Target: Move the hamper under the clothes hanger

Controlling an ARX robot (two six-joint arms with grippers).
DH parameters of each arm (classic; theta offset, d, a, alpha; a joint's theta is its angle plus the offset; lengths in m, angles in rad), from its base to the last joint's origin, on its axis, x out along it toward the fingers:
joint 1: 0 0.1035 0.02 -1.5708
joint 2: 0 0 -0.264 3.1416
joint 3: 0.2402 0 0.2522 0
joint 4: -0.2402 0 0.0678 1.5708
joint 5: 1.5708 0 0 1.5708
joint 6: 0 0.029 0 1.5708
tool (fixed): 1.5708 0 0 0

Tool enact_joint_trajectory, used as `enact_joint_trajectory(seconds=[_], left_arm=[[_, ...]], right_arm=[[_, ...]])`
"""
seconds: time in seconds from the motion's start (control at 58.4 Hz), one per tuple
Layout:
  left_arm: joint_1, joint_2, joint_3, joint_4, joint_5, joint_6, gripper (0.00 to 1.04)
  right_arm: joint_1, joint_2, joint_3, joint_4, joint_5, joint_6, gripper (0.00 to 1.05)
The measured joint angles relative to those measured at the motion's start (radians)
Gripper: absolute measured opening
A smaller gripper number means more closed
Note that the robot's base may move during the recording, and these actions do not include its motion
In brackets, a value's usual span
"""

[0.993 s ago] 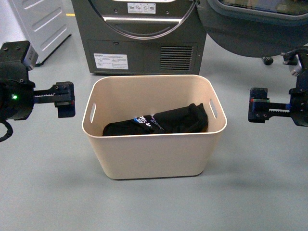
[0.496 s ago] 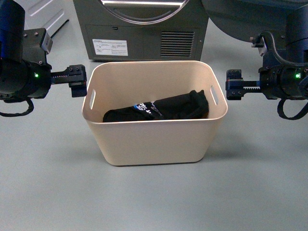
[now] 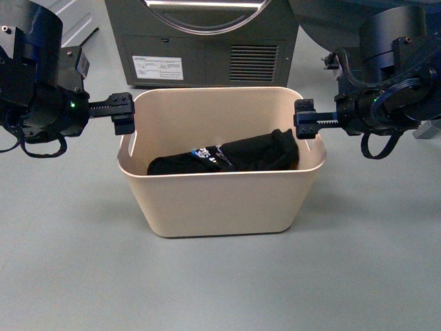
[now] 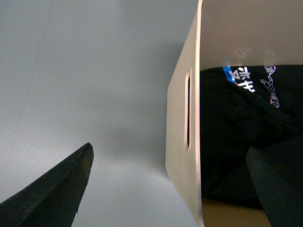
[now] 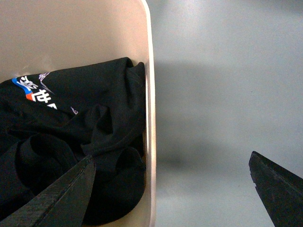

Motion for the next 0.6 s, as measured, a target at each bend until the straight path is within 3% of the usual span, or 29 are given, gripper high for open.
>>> enact_joint_trajectory(seconds=[0.599], left_arm=[[-0.010,0.118,0.126,-0.047,-0.004,0.002,0.98]], right_arm=[[0.008,0.123,0.115,-0.066,0.024,-0.006,0.97]])
